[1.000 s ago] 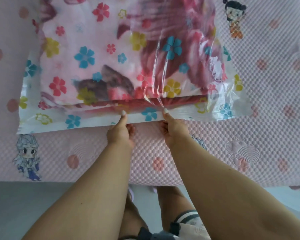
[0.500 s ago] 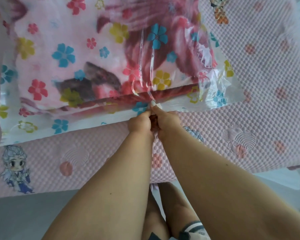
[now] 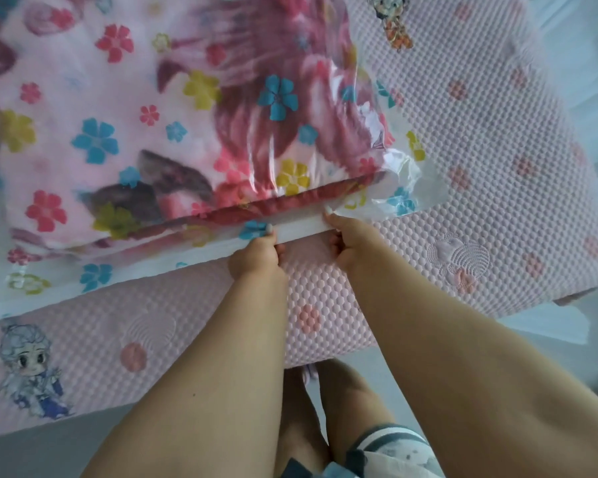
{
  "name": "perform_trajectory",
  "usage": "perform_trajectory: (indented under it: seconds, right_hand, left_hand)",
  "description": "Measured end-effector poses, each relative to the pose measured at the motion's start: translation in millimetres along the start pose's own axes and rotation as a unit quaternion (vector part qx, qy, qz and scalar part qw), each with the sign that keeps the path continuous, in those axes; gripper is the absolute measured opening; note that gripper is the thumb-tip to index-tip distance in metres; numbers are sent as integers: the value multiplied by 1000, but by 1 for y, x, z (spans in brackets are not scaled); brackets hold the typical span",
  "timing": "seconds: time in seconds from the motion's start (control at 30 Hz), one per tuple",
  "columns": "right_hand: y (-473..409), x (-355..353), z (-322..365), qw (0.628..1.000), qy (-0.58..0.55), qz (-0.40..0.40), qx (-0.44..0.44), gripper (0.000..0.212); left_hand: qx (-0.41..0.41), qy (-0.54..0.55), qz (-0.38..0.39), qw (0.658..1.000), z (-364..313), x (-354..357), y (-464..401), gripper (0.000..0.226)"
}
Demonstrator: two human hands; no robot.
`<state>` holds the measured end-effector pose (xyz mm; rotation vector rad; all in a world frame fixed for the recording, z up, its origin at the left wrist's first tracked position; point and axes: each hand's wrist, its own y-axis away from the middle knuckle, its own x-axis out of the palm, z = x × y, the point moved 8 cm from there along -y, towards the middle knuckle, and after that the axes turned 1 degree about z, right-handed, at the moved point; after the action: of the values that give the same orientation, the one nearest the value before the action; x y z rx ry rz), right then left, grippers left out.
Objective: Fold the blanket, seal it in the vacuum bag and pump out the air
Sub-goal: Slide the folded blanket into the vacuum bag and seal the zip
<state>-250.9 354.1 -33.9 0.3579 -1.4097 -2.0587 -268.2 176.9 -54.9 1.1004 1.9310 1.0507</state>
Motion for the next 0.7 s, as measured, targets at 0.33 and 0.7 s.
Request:
perform_trajectory:
  seconds: [0.33,0.7]
  right_hand:
    - [-19,-38,19,997,60,7,-44,21]
    - [-9,-46,33,991,30,97,-87,20]
  left_hand:
    - [20,68,-10,997,10,-6,1,24]
    - [-30,119,172,977,40,102,55,23]
